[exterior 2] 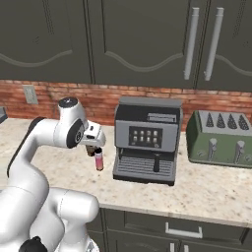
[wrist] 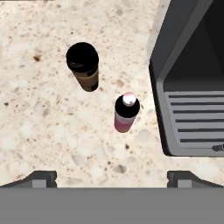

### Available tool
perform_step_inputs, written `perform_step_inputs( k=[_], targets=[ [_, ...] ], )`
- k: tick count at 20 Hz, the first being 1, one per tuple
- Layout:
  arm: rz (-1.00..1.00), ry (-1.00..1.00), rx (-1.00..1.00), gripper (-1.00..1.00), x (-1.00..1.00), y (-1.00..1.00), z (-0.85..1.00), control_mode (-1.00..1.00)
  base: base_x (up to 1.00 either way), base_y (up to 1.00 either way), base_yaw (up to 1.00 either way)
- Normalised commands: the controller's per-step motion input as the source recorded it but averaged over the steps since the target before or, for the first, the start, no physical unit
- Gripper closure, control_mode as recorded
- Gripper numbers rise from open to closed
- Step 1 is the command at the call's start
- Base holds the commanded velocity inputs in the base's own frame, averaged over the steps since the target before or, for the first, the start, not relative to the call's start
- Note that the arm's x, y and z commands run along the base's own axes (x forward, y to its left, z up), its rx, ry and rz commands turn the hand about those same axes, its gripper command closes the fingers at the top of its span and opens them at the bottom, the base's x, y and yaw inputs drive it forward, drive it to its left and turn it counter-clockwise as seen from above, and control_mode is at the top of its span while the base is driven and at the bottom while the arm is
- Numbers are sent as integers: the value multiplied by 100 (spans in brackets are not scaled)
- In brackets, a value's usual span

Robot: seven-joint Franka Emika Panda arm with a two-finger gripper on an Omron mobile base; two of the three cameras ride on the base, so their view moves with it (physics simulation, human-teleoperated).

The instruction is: Move the drinks to the dining counter.

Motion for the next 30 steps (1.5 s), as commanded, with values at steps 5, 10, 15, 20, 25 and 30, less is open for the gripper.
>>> perform_step_inputs(
  k=[5, 10, 15, 20, 25, 30],
  targets=[
    [0, 0, 0, -100, 36, -1, -19, -100, 0, 0, 0],
    [0, 0, 0, -100, 22, 0, -21, -100, 0, 0, 0],
    [0, 0, 0, -100, 7, -4, -16, -100, 0, 0, 0],
    [0, 0, 0, -100, 9, -3, -17, -100, 0, 0, 0],
    [-1, 0, 0, -100, 12, 0, -20, -100, 0, 0, 0],
    [-2, 0, 0, -100, 19, 0, -15, -100, 0, 0, 0]
  ],
)
